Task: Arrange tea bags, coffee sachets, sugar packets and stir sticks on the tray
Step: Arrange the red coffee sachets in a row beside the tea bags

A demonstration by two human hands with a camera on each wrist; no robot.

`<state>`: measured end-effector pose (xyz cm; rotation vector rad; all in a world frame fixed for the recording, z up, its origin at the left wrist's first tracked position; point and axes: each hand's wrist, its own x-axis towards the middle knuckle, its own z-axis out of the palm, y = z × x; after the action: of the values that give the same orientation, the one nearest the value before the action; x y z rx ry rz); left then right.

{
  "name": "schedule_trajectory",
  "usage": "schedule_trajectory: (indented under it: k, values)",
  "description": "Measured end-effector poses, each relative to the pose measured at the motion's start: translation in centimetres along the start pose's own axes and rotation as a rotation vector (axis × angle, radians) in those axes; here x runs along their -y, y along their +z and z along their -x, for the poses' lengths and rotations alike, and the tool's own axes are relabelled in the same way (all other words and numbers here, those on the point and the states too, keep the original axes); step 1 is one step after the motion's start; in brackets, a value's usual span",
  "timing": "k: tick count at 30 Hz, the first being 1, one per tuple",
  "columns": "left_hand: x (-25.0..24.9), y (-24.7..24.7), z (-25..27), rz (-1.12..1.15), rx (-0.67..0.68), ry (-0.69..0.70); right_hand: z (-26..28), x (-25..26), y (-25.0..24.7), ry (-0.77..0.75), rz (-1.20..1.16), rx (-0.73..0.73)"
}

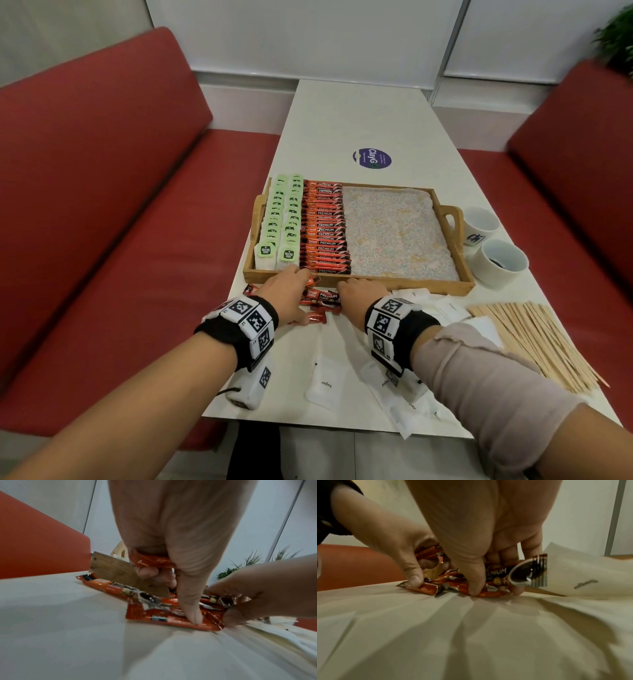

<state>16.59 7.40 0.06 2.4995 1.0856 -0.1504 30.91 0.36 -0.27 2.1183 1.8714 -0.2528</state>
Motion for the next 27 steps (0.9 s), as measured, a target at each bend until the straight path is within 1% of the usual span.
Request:
schedule_trajectory:
  k: [4,7,10,16,18,22,24,27]
  values:
    - [-0.2,0.1,0.0,0.059,-0.063,0.002,0.4,-0.7,-0.1,0.003,0.055,0.003]
    - [0.0,0.0,0.0,0.202,-0.114,-0.008,0.5,-1.0,-0.2,0.026,0.087,-0.027]
    - [0.5,-0.1,-0.2,0.371,-0.139,-0.053,0.4,-1.1,-0.2,0.062,0.02,-0.049]
    - [1.3,-0.2,-0.1,0.577,-0.19,-0.108,0.1,-0.9,-0.1,0.147,-0.151,0.004]
    - [1.4,-0.1,-0.1,0.59,-0.177,-0.117,0.2,-0.9,-0.2,0.155,-0.159,0.004]
    - [1.6,0.3,-0.3,0.586,-0.141,-0.121,0.8,-1.3,-1.1,0.13,-0.103,-0.012]
    - [1.8,0.5,-0.4,0.562,-0.147,-0.119,1.2,-1.8,-1.8,0.129,-0.121,-0.002]
    - [1.6,0.5,-0.2,0.604,-0.153,-0.126,1.8,-2.7,-2.7,0.167,-0.172,-0.009]
